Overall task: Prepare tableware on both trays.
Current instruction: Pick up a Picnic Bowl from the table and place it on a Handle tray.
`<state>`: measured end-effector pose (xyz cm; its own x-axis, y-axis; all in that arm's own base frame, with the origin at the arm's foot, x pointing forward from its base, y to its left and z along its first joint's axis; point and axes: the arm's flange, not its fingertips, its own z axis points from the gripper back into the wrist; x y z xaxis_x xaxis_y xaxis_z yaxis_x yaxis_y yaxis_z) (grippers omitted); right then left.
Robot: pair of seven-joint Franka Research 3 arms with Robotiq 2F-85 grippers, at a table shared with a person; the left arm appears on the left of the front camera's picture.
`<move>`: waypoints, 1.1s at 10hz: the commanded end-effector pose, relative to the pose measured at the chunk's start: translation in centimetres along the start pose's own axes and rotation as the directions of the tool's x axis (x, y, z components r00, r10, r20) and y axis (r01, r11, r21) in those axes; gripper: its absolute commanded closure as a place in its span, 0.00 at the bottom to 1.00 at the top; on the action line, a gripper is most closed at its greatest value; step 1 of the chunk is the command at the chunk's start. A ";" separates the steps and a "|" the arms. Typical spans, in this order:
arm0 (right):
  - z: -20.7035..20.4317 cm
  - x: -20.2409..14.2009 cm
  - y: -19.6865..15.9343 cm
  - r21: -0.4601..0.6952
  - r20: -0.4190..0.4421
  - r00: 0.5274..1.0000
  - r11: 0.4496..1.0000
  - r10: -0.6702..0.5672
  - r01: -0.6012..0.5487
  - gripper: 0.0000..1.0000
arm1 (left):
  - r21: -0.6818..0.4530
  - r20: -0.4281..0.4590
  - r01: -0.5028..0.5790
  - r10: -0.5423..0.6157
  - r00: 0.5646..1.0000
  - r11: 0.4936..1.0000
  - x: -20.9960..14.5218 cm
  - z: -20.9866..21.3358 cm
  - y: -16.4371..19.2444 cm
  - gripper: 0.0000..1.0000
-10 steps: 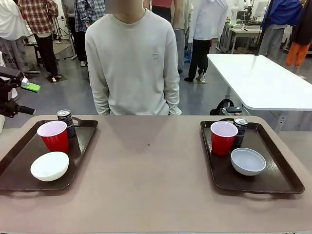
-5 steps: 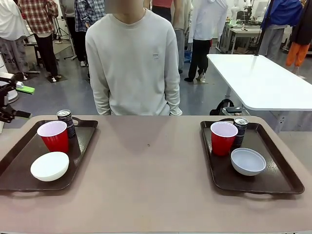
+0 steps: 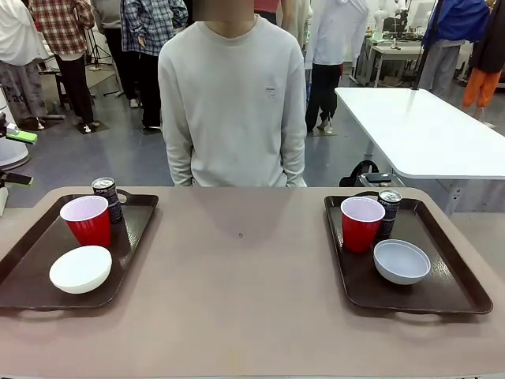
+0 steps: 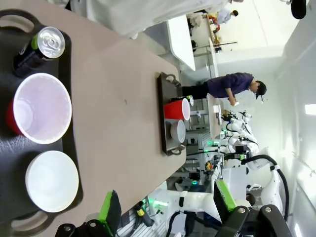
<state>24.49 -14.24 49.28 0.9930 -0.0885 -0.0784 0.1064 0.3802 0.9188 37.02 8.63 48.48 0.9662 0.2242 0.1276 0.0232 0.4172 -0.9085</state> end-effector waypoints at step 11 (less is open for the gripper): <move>-0.2 -0.1 -0.3 0.012 0.001 1.000 1.000 -0.004 0.004 0.00 | -0.014 0.011 0.009 -0.009 1.000 1.000 0.0 0.2 0.3 0.00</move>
